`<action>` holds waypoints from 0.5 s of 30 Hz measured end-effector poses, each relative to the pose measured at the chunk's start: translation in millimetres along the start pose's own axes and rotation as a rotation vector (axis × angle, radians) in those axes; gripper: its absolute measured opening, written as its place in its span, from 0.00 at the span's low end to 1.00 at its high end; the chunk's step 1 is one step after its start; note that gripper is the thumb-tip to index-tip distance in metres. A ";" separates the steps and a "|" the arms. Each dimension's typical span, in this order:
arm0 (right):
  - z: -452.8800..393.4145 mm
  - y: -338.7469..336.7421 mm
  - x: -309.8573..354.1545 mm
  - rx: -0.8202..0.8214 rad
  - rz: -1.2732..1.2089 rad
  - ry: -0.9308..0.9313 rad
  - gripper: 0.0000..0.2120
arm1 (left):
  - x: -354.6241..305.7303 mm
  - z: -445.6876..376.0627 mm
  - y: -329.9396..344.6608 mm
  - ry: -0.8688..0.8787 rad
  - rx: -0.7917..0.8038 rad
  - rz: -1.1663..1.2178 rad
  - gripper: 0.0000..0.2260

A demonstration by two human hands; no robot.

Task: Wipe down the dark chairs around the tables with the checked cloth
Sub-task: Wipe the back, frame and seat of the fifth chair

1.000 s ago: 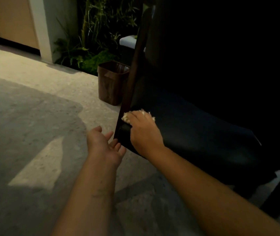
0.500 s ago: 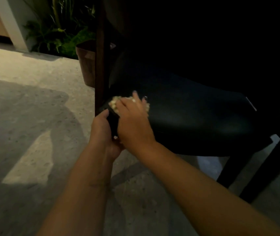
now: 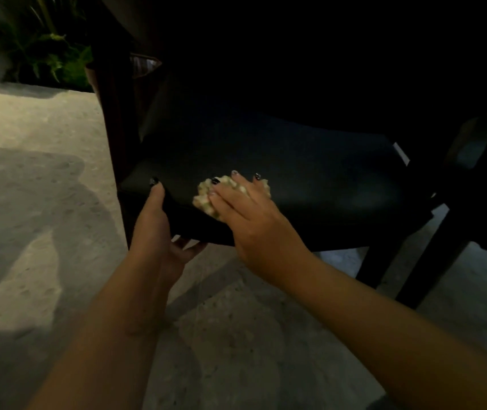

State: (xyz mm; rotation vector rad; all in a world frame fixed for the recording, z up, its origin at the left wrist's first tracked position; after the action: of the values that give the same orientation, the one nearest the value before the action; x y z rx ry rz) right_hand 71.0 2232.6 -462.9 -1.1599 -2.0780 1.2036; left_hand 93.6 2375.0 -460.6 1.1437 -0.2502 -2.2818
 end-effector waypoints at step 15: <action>118.3 -39.2 -107.3 -0.258 0.089 0.419 0.21 | 73.7 18.9 49.9 -0.056 0.226 -0.077 0.15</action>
State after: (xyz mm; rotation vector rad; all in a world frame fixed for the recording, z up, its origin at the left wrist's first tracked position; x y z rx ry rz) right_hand 25.0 2076.6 -487.2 -1.4879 -1.9064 0.6624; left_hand 64.2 2290.8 -478.7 1.2196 -0.5049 -2.4021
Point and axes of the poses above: each hand's wrist, its own z-axis away from the middle knuckle, its own y-axis out of the palm, x = y × z, the point moved 1 cm from there along -z, towards the middle knuckle, and after that the axes turned 2 degrees about -z, right-handed, at the moved point
